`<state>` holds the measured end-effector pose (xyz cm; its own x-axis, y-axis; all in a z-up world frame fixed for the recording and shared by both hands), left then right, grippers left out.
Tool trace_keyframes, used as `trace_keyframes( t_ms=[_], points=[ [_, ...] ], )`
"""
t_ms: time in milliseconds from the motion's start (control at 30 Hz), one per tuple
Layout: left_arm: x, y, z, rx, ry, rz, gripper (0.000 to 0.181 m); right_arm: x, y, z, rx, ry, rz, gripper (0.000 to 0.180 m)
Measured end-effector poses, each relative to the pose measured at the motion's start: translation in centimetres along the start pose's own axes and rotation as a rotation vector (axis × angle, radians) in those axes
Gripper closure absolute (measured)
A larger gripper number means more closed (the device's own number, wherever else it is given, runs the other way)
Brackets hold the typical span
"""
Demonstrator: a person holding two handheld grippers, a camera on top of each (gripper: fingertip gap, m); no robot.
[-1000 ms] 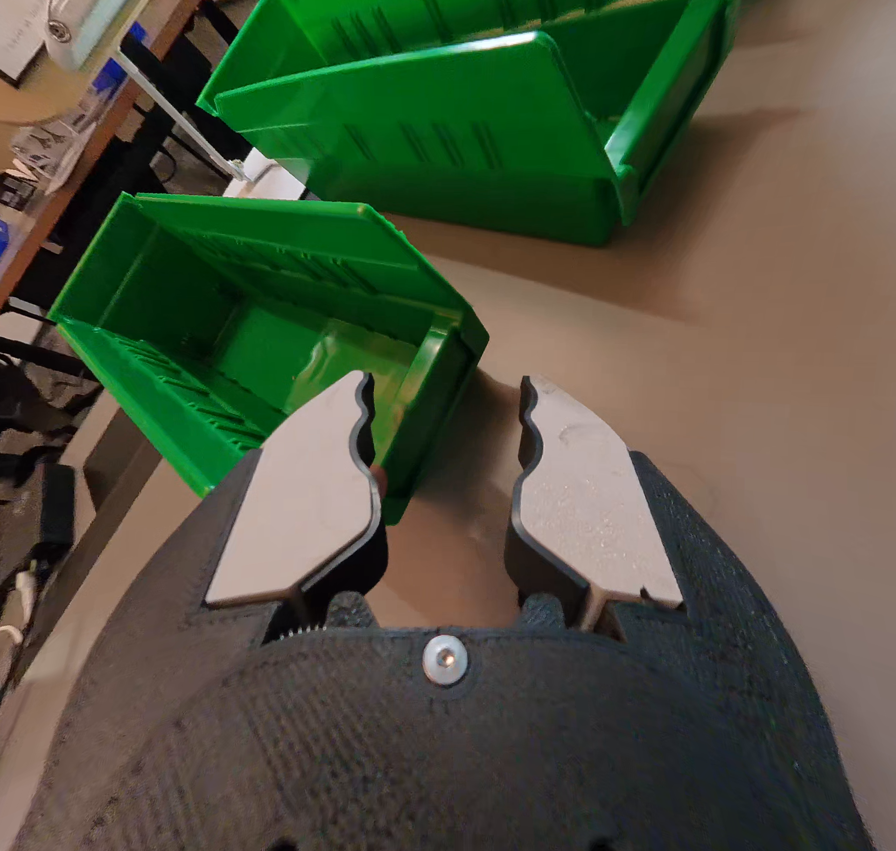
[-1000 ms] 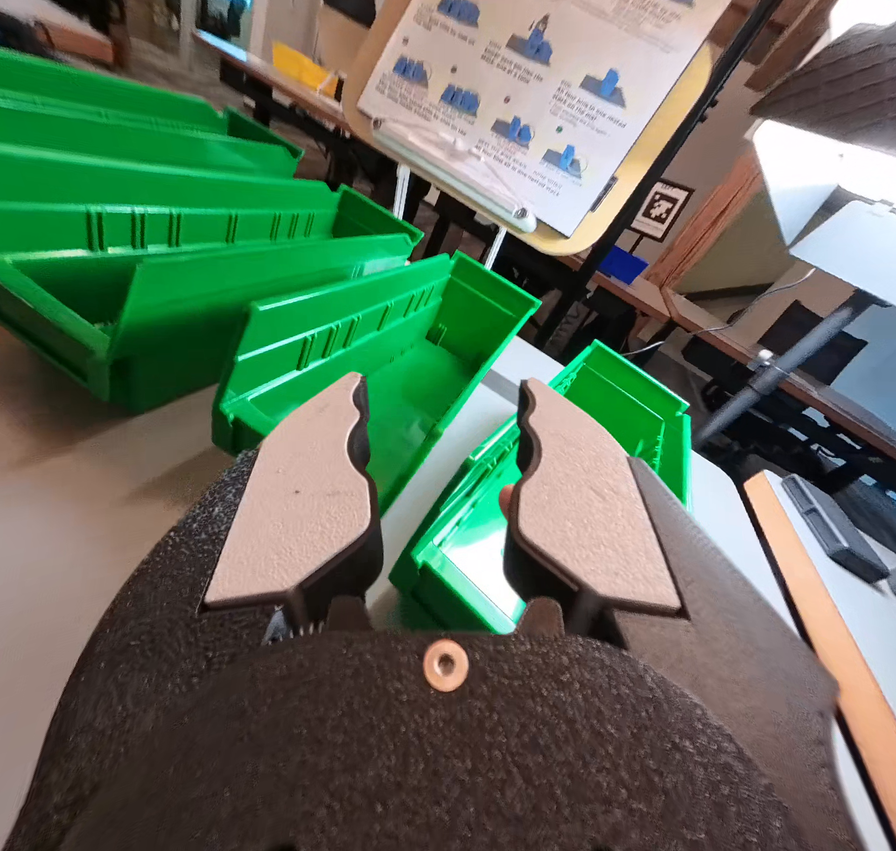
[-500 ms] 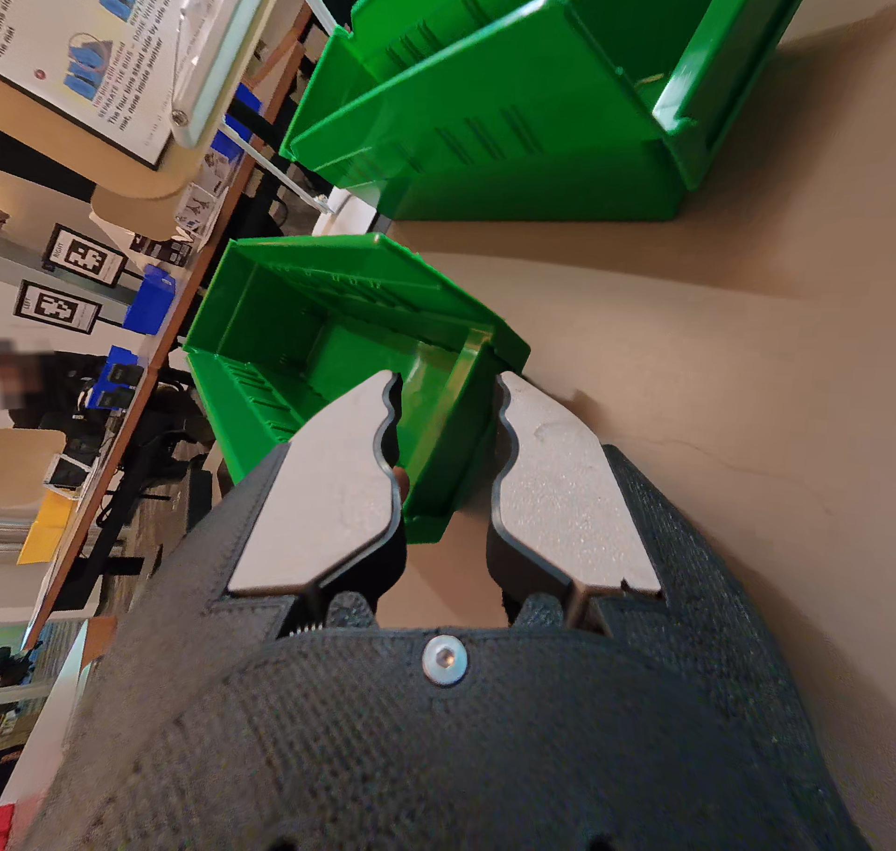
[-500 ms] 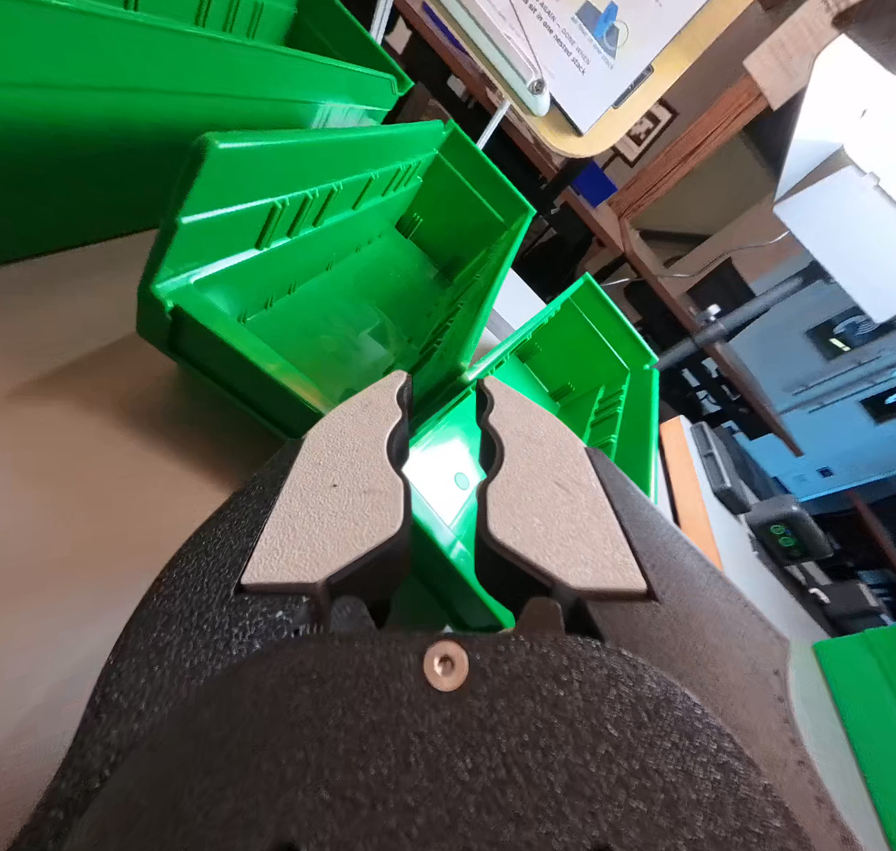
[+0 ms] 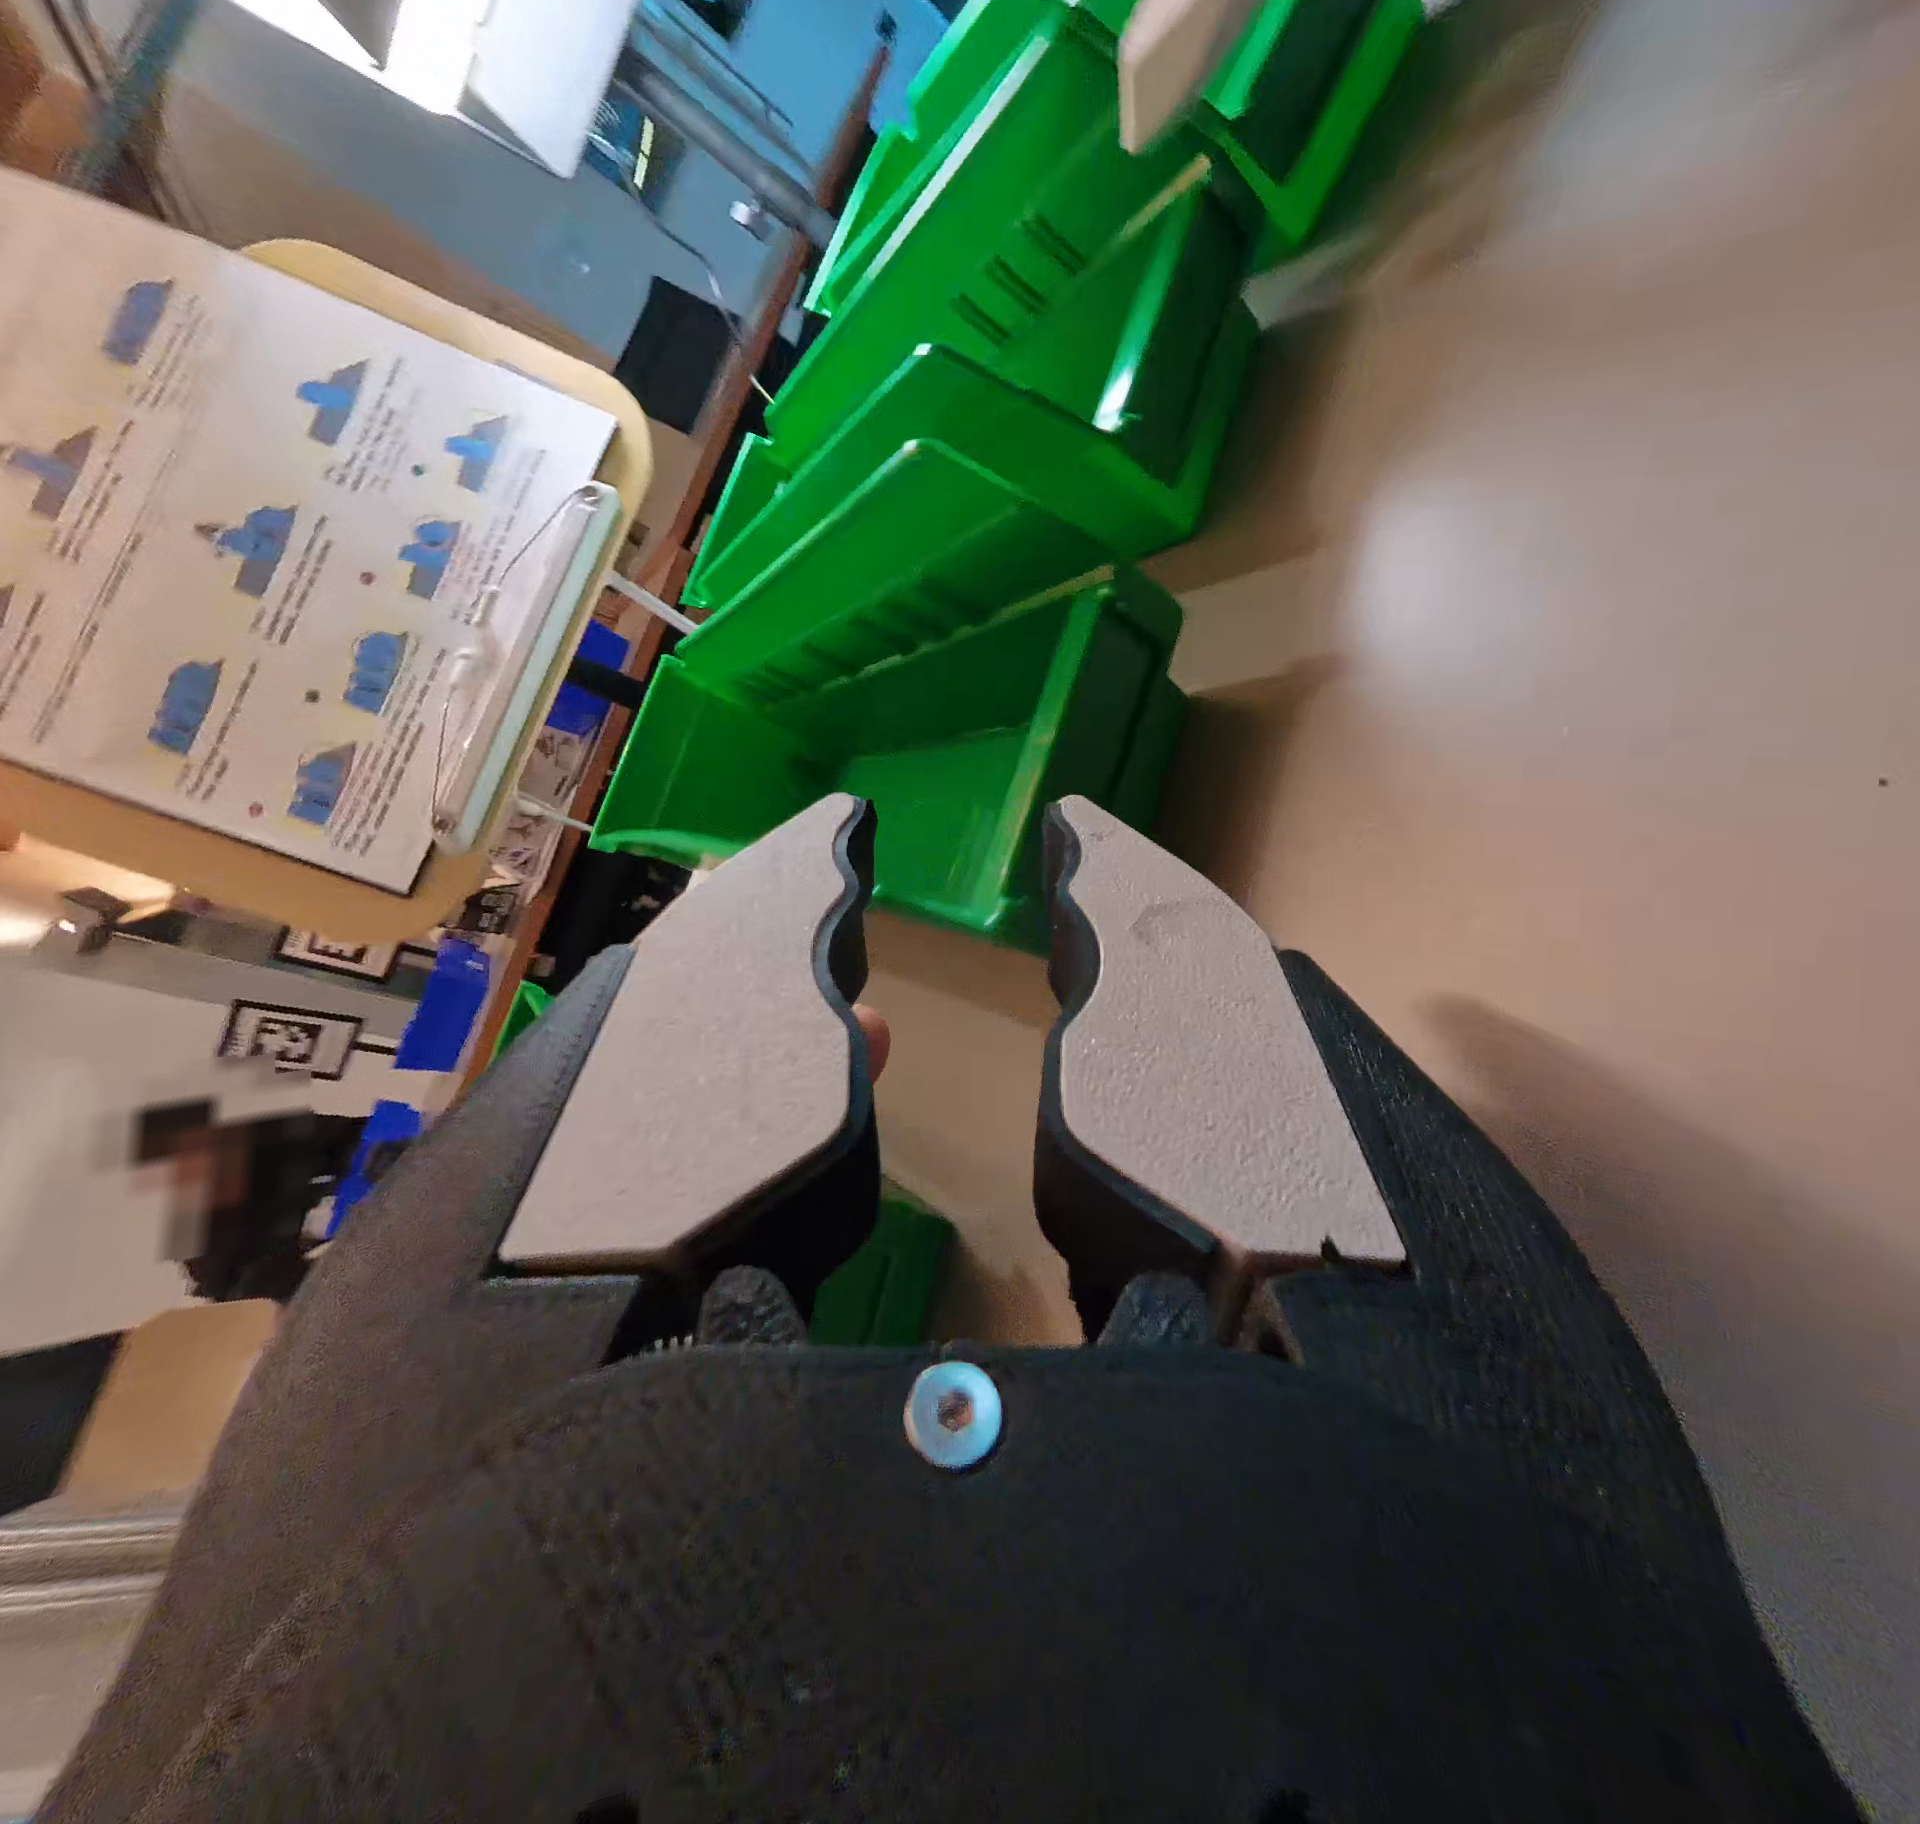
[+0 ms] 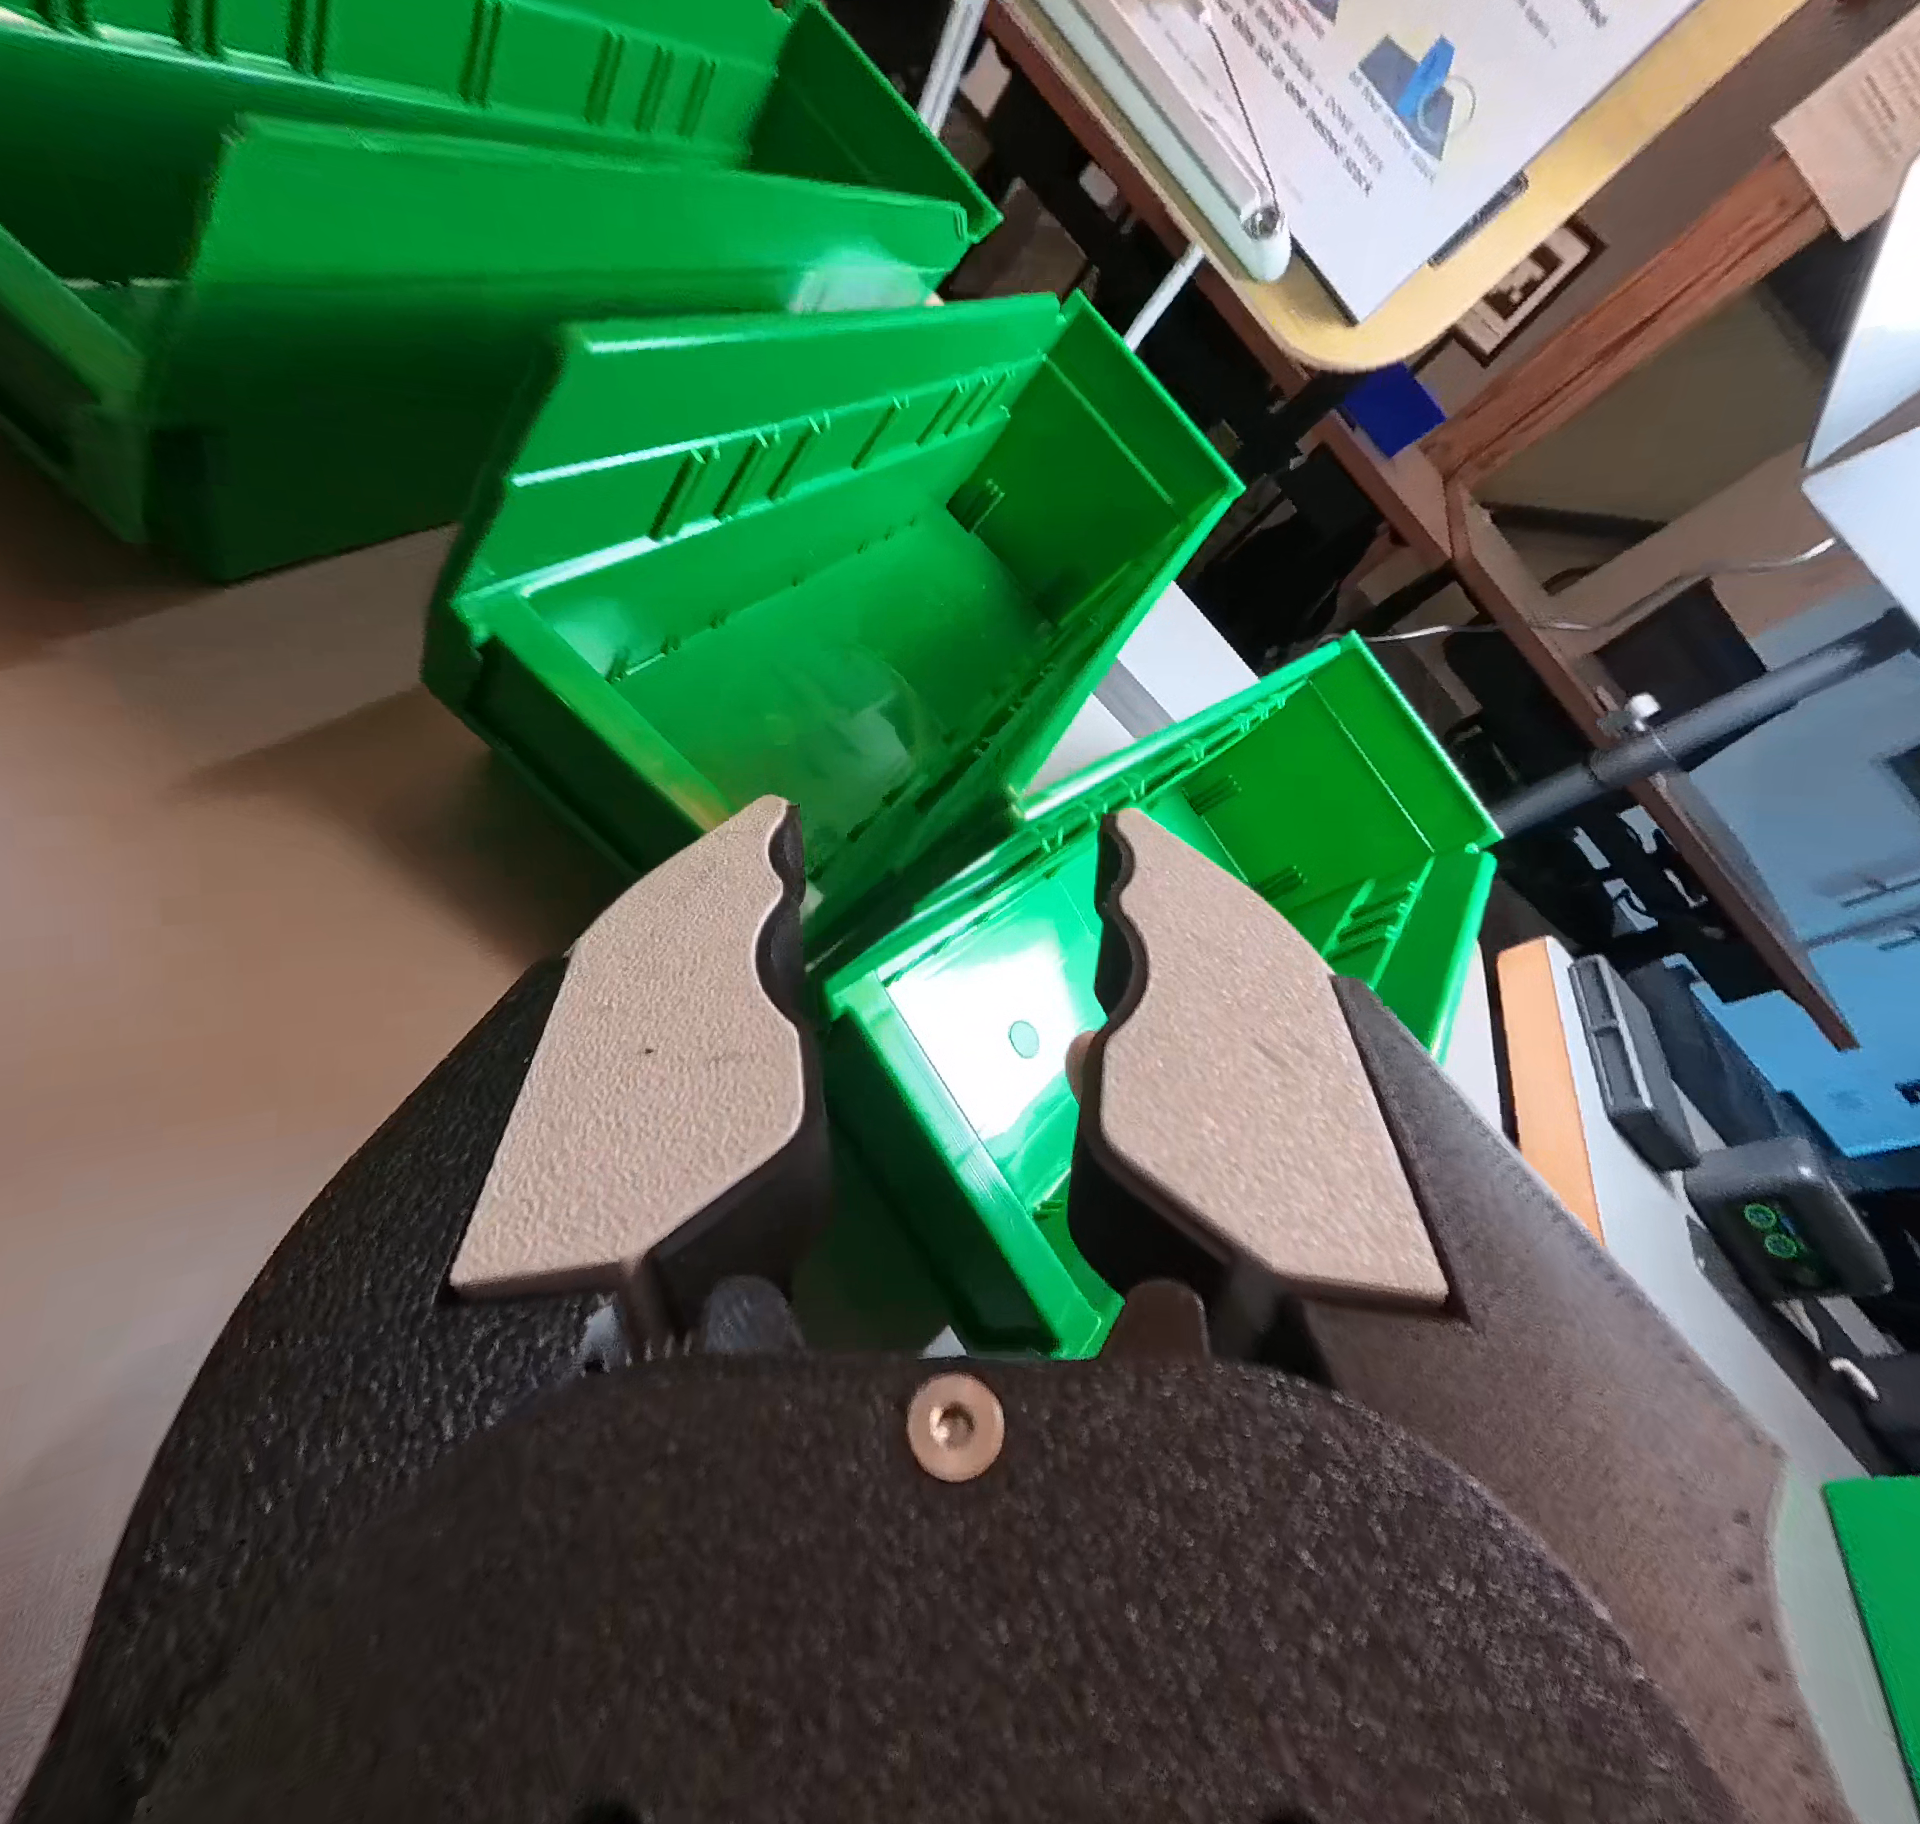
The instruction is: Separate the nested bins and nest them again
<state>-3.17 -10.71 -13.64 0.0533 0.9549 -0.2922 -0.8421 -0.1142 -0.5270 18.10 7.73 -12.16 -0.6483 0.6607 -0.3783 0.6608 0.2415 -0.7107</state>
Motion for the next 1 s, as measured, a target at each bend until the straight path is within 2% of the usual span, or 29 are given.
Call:
trace_keyframes(
  t_ms=[100, 167, 233, 333, 433, 533, 667, 733, 1000],
  points=[
    [1.9, -2.0, -1.3, 0.113, 0.018, 0.08, 0.146, -0.3, -0.8, 0.5, -0.077, -0.013, -0.034, 0.125],
    [3.4, -2.8, -1.8, 0.166, 0.036, 0.161, 0.142, -0.9, -1.5, 1.3, -0.212, 0.005, -0.117, 0.129],
    [5.0, -2.9, -2.0, 0.251, 0.026, 0.232, 0.137, -1.3, -2.0, 2.8, -0.308, -0.06, -0.155, 0.133],
    [7.0, -2.6, -2.3, 0.292, 0.097, 0.334, 0.136, -0.3, -1.7, 5.0, -0.383, -0.162, -0.067, 0.128],
    [8.4, -2.0, -2.6, 0.329, 0.126, 0.407, 0.144, 1.0, -1.1, 6.1, -0.547, -0.108, 0.008, 0.127],
    [8.9, -1.4, -2.2, 0.312, 0.106, 0.395, 0.147, 2.0, -1.3, 6.8, -0.688, -0.013, 0.038, 0.132],
    [8.9, -0.3, -1.2, 0.251, 0.112, 0.4, 0.148, 3.0, -1.6, 7.4, -0.682, -0.058, 0.086, 0.143],
    [8.7, 0.2, -0.7, 0.225, 0.112, 0.404, 0.148, 3.1, -1.7, 7.5, -0.679, -0.058, 0.053, 0.15],
    [8.6, 1.8, 0.4, 0.174, 0.101, 0.38, 0.148, 3.6, -2.6, 8.1, -0.684, -0.114, -0.018, 0.151]
  ],
)
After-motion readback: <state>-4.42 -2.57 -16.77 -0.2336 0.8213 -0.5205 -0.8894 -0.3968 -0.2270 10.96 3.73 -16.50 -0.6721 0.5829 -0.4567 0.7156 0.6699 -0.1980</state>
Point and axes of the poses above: each gripper's, where its closed fingertips meet, x out along the fingers, y out of its underside, z = x × y across the jaws, the point moved 8 cm from there along -x, back along the fingers, and after that the axes turned 6 degrees about z, right-handed, at the moved point
